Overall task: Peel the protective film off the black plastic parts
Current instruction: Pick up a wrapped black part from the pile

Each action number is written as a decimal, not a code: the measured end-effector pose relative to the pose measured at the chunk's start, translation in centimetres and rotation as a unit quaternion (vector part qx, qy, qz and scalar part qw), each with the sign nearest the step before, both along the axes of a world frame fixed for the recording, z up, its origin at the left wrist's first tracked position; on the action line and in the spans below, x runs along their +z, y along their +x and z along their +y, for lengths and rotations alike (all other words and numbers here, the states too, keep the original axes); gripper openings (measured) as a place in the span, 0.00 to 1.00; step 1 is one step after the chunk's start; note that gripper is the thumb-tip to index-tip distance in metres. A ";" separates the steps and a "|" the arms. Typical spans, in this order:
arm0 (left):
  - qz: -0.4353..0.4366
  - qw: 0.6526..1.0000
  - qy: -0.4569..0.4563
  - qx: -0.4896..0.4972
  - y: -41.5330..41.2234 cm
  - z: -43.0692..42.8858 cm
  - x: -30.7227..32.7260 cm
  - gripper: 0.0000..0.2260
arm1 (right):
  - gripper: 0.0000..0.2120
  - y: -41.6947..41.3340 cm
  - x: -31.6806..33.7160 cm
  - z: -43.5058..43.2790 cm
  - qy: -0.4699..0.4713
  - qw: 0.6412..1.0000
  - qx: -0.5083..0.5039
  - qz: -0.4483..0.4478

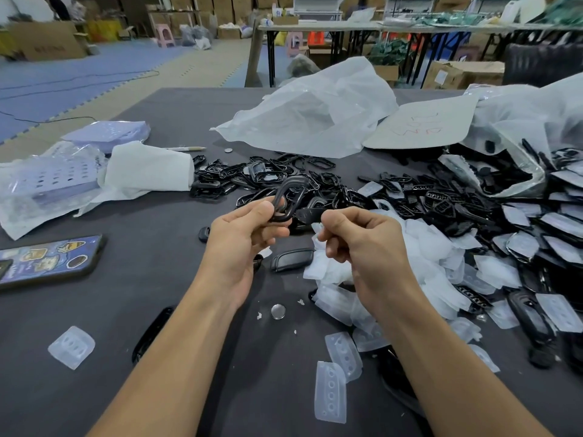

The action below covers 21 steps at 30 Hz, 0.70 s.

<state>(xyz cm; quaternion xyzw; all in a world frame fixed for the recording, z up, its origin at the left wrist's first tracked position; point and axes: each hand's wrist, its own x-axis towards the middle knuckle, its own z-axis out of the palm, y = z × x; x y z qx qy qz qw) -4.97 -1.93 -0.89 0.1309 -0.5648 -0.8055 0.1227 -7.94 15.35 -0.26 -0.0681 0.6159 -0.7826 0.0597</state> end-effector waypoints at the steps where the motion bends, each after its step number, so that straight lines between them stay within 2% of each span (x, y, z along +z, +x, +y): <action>1: -0.002 1.000 0.002 -0.004 0.0 0.1 0.1 0.08 | 0.10 0.0 0.0 0.1 0.011 1.000 -0.004 0.006; 4: -0.012 1.000 -0.002 -0.015 0.1 0.6 0.1 0.09 | 0.10 -0.1 0.0 0.1 0.046 0.998 -0.007 0.030; 9: -0.027 0.998 -0.063 -0.017 0.2 1.4 0.1 0.07 | 0.09 -0.2 -0.2 0.0 0.105 0.993 -0.015 0.059; 13: -0.014 0.996 -0.075 -0.037 0.3 1.7 0.1 0.09 | 0.11 -0.2 -0.3 0.0 0.107 0.991 -0.041 0.065; 16: -0.017 0.998 -0.016 -0.058 0.3 2.2 0.1 0.12 | 0.10 -0.2 -0.4 0.0 0.102 0.990 -0.059 0.073; 21: -0.033 0.995 0.084 -0.045 0.1 2.2 0.2 0.07 | 0.07 0.1 -0.5 -0.6 0.086 0.994 -0.018 0.066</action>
